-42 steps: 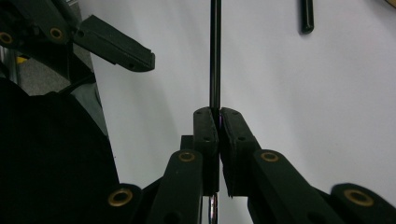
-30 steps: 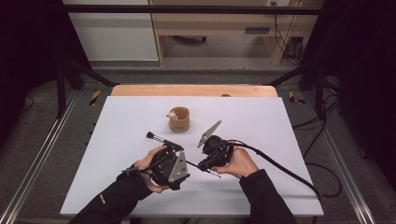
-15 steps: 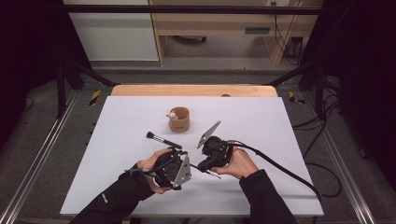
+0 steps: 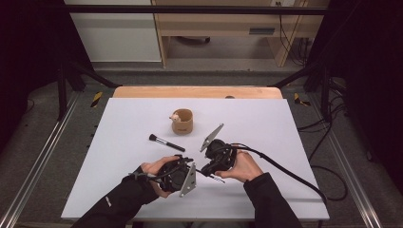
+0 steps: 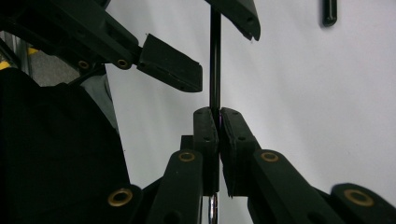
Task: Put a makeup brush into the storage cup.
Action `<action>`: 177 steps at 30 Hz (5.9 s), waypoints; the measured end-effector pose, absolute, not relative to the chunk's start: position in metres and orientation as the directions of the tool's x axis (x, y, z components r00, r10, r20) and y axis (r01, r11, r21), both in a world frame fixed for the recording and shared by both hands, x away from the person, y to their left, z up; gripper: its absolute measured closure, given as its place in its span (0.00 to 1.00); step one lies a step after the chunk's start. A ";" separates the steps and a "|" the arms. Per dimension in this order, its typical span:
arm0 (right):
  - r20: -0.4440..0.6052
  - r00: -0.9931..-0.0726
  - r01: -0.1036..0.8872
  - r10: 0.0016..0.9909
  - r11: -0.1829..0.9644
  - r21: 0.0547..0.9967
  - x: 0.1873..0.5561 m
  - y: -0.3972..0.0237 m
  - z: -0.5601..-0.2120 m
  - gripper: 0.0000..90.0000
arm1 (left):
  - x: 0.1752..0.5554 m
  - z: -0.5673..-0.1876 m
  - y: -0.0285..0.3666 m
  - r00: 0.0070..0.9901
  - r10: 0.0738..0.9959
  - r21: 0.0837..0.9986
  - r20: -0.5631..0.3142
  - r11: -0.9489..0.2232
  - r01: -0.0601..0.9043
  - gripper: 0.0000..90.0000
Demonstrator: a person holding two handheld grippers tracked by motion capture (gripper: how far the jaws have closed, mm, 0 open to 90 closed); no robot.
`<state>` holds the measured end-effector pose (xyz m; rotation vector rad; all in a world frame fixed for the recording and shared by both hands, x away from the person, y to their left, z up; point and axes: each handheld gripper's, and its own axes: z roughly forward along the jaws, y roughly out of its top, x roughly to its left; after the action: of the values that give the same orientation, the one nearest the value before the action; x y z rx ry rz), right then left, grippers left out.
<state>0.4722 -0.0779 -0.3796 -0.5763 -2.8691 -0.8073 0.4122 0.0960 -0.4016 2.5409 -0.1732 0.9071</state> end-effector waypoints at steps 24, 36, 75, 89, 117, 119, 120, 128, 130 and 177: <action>0.216 -0.921 0.389 0.324 0.784 0.484 0.471 -0.078 -0.379 0.95 | 0.408 -0.407 0.094 0.736 -0.048 0.292 0.675 -0.899 -0.327 0.84; 0.225 -0.923 0.385 0.314 0.787 0.481 0.471 -0.078 -0.379 0.95 | 0.405 -0.409 0.093 0.728 -0.110 0.242 0.677 -0.900 -0.362 0.91; 0.003 -0.862 0.336 0.507 0.566 0.753 0.473 -0.110 -0.349 0.48 | 0.409 -0.414 0.107 0.806 0.025 0.352 0.591 -0.908 -0.229 0.94; 0.014 -0.807 0.341 0.590 0.446 0.827 0.473 -0.127 -0.343 0.27 | 0.411 -0.418 0.114 0.835 0.170 0.455 0.523 -0.884 -0.105 0.94; 0.083 -0.761 0.333 0.643 0.279 0.901 0.458 -0.142 -0.347 0.16 | 0.414 -0.426 0.124 0.810 0.474 0.655 0.344 -0.740 0.155 0.94; 0.091 -0.761 0.336 0.643 0.270 0.902 0.458 -0.142 -0.349 0.16 | 0.415 -0.426 0.125 0.804 0.498 0.667 0.325 -0.723 0.178 0.94; 0.093 -0.761 0.336 0.642 0.269 0.903 0.459 -0.142 -0.349 0.16 | 0.415 -0.426 0.126 0.801 0.503 0.671 0.324 -0.719 0.179 0.94; 0.122 -0.751 0.349 0.649 0.234 0.907 0.459 -0.144 -0.358 0.16 | 0.417 -0.428 0.127 0.767 0.579 0.709 0.276 -0.661 0.244 0.94; 0.127 -0.749 0.352 0.651 0.229 0.907 0.458 -0.144 -0.360 0.16 | 0.418 -0.427 0.127 0.759 0.598 0.723 0.258 -0.641 0.260 0.94; 0.303 -0.696 0.433 0.651 0.045 0.900 0.458 -0.128 -0.389 0.32 | 0.427 -0.414 0.107 0.657 0.748 0.822 0.092 -0.429 0.374 0.94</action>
<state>0.4581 -0.1275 -0.3886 -1.2647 -2.3968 -1.9350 0.4270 0.1074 -0.4143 2.0506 0.8691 0.5788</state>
